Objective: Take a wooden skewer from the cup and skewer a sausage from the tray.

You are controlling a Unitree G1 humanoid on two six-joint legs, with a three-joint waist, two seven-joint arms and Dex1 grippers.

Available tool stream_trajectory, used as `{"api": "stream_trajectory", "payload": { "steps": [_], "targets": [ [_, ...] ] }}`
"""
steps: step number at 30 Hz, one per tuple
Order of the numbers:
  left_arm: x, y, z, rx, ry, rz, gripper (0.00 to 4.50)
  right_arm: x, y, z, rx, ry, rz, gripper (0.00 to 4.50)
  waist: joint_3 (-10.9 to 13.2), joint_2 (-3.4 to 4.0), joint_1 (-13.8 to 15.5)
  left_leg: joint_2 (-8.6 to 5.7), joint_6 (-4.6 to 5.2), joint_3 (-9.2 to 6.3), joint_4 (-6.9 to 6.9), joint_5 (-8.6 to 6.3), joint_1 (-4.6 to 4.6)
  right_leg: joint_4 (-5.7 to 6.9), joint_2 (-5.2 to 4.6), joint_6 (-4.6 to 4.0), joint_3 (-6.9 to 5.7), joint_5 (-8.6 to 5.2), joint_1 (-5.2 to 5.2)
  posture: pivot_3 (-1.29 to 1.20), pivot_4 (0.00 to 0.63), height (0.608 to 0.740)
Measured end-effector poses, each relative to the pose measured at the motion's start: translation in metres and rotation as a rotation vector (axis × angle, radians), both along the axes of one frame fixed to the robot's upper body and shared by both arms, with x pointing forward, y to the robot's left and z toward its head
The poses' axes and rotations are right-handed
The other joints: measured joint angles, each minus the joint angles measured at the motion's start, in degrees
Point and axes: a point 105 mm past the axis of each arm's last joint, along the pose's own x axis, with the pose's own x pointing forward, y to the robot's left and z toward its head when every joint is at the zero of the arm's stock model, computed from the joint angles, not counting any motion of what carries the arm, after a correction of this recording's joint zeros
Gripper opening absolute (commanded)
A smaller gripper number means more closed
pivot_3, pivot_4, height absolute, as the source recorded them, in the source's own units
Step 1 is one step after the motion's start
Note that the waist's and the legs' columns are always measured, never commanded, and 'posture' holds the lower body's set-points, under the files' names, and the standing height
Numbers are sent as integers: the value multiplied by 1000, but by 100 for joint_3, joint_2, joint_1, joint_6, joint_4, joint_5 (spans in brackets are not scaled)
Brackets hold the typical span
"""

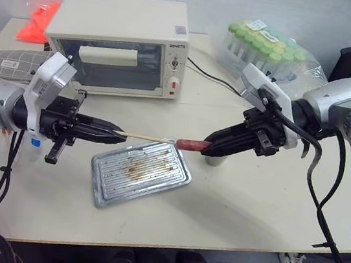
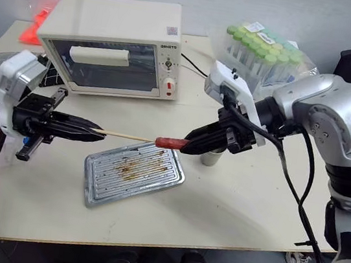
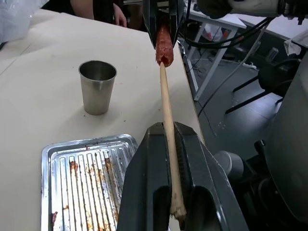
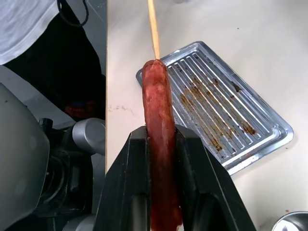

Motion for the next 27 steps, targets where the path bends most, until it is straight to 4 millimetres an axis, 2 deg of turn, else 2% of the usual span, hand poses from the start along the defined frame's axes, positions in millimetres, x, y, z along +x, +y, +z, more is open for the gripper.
{"api": "stream_trajectory", "payload": {
  "steps": [13,21,27],
  "targets": [
    [4,-13,3,-16,-18,-39,0,2,1,3,23,17,-21,384,0,0,-4,0,0,0,2,0,0,16,0,0,0,0,-1,0,150,740],
    [7,-13,3,-24,-11,-38,0,2,1,3,23,11,-25,384,0,0,-6,0,0,0,4,0,0,17,0,0,-1,0,0,0,150,740],
    [9,-23,0,-50,-5,-59,0,2,5,2,30,14,-16,384,0,-1,-9,-1,0,-1,7,0,-1,20,0,0,-2,0,0,0,150,740]
  ]
}}
